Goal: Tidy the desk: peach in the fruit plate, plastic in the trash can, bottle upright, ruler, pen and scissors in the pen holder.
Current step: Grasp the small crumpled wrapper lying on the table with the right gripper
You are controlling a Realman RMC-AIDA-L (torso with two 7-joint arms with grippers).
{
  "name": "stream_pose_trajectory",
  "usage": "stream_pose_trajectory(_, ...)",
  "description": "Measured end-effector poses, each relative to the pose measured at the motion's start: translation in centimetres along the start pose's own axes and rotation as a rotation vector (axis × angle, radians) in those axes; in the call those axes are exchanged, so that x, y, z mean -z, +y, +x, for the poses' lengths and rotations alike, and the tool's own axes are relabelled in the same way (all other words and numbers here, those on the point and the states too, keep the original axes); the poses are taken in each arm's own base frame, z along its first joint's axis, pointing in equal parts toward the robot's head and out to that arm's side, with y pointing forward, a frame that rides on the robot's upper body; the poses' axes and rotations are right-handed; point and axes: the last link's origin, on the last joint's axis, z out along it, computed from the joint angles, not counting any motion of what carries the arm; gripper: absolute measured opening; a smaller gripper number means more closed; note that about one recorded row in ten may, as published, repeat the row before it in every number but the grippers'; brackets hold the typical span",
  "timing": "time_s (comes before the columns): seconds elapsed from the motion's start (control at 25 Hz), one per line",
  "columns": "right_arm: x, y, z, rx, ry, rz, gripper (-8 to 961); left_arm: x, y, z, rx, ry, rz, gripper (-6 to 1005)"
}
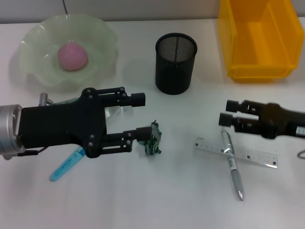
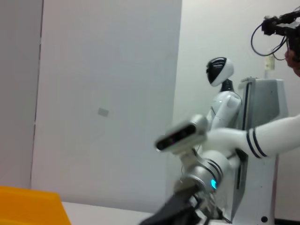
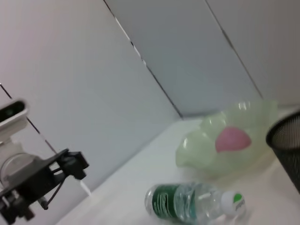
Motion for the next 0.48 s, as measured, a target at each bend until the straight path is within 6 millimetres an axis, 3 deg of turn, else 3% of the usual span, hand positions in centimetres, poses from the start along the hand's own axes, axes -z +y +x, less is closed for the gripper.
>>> stream_pose_trajectory(0.08,-0.3,-0.1,-0.9,-0.021,0.040,0.003,761,0.0,0.1,-0.1,0.006,0.001,-0.001,648)
stream_pose_trajectory(0.28,-3.2,0.1,-6.6,-0.081,0.389,0.117,761,-0.2,0.3,-0.9,0.044,-0.001,-0.006,647)
stream_pose_trajectory(0.36,-3.6,0.2,-7.4,-0.087,0.422,0.132,761,-0.2,0.3,-0.9,0.047,-0.001,-0.006,647)
stream_pose_trajectory(0.4,-4.3,0.6,-9.2,-0.103,0.483,0.160,761,-0.2,0.3,-1.0,0.050,0.000,-0.005,647)
stream_pose_trajectory(0.48,-4.7,0.7,-10.0,-0.119,0.513,0.174,760,-0.2,0.3,-1.0,0.050,-0.001,-0.005,647)
